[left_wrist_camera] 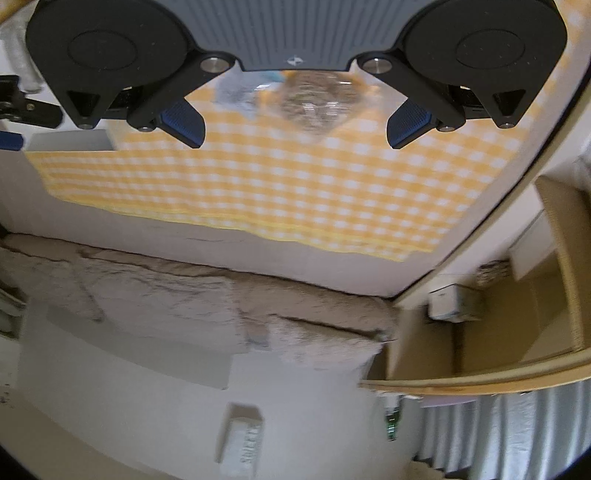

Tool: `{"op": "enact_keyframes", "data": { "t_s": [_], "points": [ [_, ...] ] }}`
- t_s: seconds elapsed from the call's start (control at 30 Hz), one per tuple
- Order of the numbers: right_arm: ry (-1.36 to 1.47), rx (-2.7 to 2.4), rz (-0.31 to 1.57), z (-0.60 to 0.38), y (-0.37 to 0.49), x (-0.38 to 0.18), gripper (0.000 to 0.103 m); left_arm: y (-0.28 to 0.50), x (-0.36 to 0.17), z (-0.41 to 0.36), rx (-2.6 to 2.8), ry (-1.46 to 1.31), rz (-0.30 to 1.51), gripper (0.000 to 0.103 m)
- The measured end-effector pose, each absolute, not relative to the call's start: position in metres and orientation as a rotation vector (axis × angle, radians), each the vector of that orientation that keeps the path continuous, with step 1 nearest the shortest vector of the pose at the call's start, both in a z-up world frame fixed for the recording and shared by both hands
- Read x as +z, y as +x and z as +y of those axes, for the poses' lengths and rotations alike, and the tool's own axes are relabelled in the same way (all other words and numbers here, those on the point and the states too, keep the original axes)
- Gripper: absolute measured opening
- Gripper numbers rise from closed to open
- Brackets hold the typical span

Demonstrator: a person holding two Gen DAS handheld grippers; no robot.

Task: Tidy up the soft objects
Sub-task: 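Grasp the white cotton bundle with the left tool while the right tool grasps the floral pouch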

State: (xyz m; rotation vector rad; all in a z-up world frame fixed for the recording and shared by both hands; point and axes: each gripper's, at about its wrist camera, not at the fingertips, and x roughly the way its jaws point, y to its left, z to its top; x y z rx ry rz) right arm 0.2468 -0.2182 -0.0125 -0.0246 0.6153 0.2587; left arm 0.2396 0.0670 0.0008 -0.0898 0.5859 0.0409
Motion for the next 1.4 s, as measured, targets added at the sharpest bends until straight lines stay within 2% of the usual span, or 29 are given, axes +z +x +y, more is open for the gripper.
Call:
{"op": "enact_keyframes", "data": {
  "t_s": [0.27,0.47,0.57,0.67,0.9,1.13,1.2,1.23,1.33,1.37,1.4],
  "points": [
    [-0.087,0.320,0.653,-0.180,0.268,-0.028,0.103,0.254,-0.019,0.122,0.108,-0.129,0.668,0.103],
    [-0.175,0.350,0.690,-0.164,0.283,-0.043,0.103,0.266,-0.036,0.133,0.070,-0.042,0.732,0.101],
    [-0.217,0.371,0.731,-0.160,0.291,-0.053,0.103,0.271,-0.047,0.136,0.043,-0.002,0.769,0.094],
    [-0.259,0.395,0.769,-0.159,0.298,-0.063,0.102,0.276,-0.056,0.136,0.006,0.047,0.805,0.091],
    [-0.313,0.438,0.857,-0.154,0.309,-0.087,0.093,0.286,-0.077,0.132,-0.047,0.131,0.872,0.082],
    [-0.366,0.447,0.938,-0.146,0.317,-0.104,0.079,0.293,-0.088,0.129,-0.069,0.146,0.912,0.070],
    [-0.373,0.442,0.954,-0.147,0.319,-0.107,0.074,0.294,-0.089,0.130,-0.070,0.145,0.919,0.060],
    [-0.368,0.444,0.961,-0.147,0.320,-0.107,0.071,0.295,-0.089,0.130,-0.069,0.142,0.922,0.058],
    [-0.353,0.444,0.968,-0.149,0.321,-0.106,0.052,0.297,-0.089,0.130,-0.067,0.153,0.932,0.044],
    [-0.349,0.444,0.969,-0.148,0.321,-0.105,0.047,0.298,-0.090,0.130,-0.059,0.153,0.941,0.032],
    [-0.346,0.443,0.968,-0.148,0.321,-0.105,0.045,0.298,-0.090,0.130,-0.050,0.151,0.948,0.031]
  ]
}}
